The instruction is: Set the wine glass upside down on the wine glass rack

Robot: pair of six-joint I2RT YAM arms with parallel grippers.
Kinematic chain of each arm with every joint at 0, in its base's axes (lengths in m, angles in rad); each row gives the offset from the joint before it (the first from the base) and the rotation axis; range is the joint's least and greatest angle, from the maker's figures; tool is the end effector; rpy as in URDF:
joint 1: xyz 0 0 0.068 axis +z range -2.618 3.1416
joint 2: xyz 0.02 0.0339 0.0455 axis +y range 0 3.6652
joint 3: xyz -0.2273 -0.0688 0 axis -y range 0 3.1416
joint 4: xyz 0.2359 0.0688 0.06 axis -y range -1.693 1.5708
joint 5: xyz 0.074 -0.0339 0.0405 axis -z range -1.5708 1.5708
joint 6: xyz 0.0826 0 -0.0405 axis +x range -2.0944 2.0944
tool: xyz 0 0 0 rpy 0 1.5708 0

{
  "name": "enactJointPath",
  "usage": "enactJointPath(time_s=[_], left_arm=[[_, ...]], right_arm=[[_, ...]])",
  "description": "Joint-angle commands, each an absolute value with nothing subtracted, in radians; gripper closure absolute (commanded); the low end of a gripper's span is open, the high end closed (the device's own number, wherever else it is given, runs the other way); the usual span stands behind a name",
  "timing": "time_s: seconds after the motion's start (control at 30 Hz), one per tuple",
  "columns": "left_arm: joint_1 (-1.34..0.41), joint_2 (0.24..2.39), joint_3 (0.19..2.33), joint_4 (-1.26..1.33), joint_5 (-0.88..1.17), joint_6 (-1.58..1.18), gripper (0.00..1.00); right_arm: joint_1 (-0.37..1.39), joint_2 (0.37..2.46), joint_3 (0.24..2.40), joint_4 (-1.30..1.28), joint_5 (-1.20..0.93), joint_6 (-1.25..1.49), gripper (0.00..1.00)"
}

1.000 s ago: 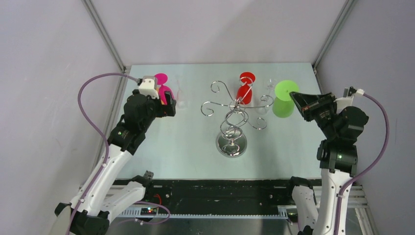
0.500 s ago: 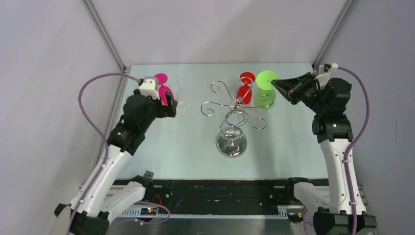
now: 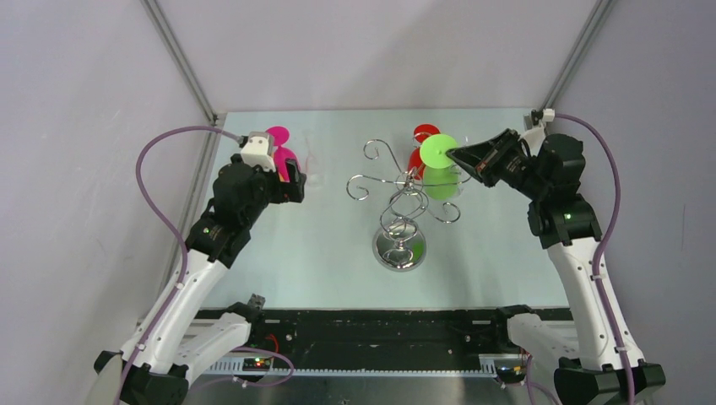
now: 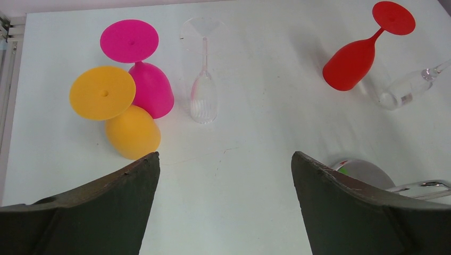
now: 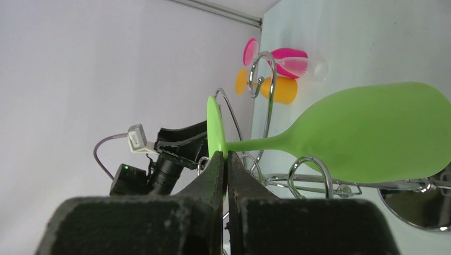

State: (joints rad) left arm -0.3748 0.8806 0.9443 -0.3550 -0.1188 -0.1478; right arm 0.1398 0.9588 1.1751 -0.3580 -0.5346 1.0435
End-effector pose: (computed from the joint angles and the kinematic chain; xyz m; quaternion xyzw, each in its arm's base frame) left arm 0.2421 -0.0847 0.3189 0.0555 0.7997 -0.1079 0.5880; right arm 0.2423 0.0766 0.3883 0.1624 0.7310 0.5181 0.4133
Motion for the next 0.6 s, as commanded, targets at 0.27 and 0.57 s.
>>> enactJointPath(time_s=[0.27,0.57], left_arm=[[-0.380,0.868,0.934,-0.334,-0.104,-0.123,0.02],[-0.380,0.869,0.934,-0.332,-0.137,-0.133,0.02]], right_arm=[[0.175,0.892,1.223,-0.450,-0.501,0.992,1.00],[0.162,0.824,1.223,-0.539,-0.473,0.956,1.00]])
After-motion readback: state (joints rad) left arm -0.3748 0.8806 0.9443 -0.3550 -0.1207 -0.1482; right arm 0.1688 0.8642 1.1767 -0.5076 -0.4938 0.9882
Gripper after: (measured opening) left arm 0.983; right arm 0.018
